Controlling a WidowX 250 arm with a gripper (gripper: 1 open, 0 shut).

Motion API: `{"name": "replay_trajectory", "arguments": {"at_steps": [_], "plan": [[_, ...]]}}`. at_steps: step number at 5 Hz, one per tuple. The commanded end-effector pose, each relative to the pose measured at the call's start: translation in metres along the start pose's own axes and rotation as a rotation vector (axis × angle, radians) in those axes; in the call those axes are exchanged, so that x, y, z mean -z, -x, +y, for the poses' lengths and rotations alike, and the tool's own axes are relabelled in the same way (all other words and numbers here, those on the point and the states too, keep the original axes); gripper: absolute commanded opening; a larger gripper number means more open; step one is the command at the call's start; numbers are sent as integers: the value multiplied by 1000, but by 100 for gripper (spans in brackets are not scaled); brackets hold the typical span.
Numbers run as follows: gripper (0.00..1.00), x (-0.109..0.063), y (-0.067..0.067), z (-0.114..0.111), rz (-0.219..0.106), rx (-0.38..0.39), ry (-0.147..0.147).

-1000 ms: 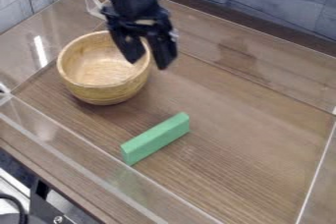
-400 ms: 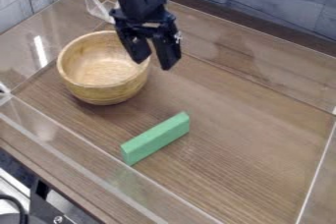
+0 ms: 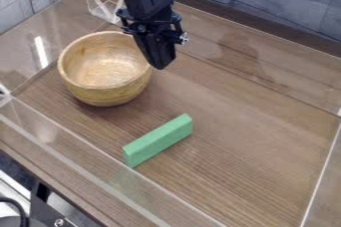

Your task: Move green stick from inside the wooden bowl to the table next to it

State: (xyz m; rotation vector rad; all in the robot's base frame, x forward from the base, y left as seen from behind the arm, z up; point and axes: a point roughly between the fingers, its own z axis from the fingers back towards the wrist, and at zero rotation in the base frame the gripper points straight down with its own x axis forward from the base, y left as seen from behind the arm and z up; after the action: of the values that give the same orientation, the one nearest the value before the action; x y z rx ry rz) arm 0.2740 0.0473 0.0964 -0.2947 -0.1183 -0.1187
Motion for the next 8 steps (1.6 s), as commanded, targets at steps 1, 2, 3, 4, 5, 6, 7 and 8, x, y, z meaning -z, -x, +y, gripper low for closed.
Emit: {"name": "replay_trajectory", "arguments": {"at_steps": [1,2,3,4,5,6,7,8], "plan": [[100,-11,-8,8,-29,22,-3],[100,-1,1,7,-35,-21,8],[100,4,9,-3,-62,-82,20],[100,3,6,-5,-82,-101,8],[100,4,3,-3,-88,-115,-12],[100,5,2,-1,-90,-124,-28],[100,-5,-2,-2,-97,-155,-47],[100,-15,-6,-4,-110,-178,-63]]}}
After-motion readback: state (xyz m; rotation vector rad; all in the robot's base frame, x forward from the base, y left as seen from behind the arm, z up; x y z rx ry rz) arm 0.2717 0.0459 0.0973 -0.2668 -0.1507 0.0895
